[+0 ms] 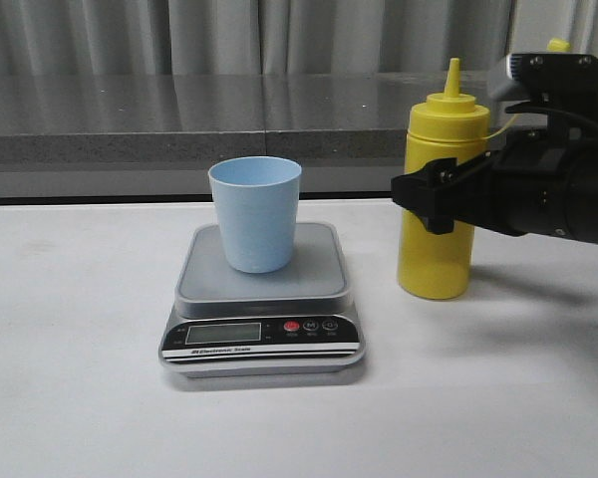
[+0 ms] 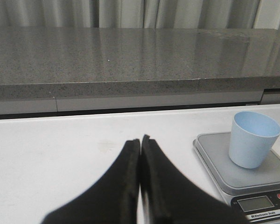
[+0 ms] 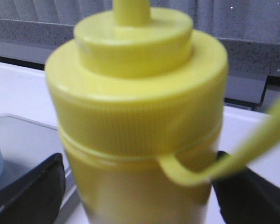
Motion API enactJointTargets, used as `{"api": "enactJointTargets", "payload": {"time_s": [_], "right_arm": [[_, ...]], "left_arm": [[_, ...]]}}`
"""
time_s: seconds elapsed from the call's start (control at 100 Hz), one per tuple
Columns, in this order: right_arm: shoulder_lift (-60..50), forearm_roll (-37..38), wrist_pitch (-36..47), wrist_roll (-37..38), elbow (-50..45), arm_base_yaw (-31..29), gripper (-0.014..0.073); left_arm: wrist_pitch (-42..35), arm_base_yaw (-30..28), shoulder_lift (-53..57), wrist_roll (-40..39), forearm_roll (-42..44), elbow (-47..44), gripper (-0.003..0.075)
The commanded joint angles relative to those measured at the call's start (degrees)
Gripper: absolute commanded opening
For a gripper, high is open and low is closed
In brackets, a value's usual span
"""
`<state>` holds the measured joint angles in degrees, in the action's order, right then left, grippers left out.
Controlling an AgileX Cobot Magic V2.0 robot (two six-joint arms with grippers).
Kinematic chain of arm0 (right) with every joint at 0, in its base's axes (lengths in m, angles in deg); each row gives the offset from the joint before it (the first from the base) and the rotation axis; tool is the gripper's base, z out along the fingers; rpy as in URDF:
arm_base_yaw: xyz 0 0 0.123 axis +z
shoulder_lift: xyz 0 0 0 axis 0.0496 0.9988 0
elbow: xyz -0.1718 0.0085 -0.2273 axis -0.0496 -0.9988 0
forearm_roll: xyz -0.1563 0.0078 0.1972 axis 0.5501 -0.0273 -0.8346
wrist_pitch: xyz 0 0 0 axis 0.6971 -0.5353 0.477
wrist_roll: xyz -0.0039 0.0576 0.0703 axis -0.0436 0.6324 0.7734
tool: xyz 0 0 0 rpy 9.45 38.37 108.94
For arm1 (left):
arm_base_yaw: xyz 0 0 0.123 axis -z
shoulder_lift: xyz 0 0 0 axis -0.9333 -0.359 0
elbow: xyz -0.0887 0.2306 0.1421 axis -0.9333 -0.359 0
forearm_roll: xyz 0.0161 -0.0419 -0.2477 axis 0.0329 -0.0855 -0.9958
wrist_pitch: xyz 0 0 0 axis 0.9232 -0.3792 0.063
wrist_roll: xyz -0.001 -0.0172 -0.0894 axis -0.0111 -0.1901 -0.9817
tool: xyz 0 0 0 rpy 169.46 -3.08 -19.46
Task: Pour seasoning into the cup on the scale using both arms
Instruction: 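Move the right gripper to the yellow bottle and close around its body, then lift the yellow bottle with the right gripper, tilting its nozzle toward cup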
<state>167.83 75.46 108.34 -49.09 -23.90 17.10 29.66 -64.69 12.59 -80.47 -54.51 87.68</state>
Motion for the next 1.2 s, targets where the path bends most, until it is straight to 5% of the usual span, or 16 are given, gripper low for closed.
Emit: {"api": "enactJointTargets", "payload": {"time_s": [0.0, 0.36, 0.64, 1.19], "right_arm": [[-2.19, 0.23, 5.10, -0.12, 1.60, 0.23, 0.0628], [-2.19, 0.23, 6.32, -0.12, 1.72, 0.23, 0.0226], [-3.55, 1.27, 9.69, -0.82, 2.35, 0.18, 0.0202], [-17.89, 21.78, -35.81, -3.60, 15.04, 2.96, 0.0202]], "left_arm": [[-4.47, -0.18, -0.53, -0.44, -0.45, 1.58, -0.0020], [-4.47, -0.18, -0.53, -0.44, -0.45, 1.58, -0.0020], [-4.47, -0.18, -0.53, -0.44, -0.45, 1.58, -0.0020], [-4.47, -0.18, -0.53, -0.44, -0.45, 1.58, -0.0020]]}}
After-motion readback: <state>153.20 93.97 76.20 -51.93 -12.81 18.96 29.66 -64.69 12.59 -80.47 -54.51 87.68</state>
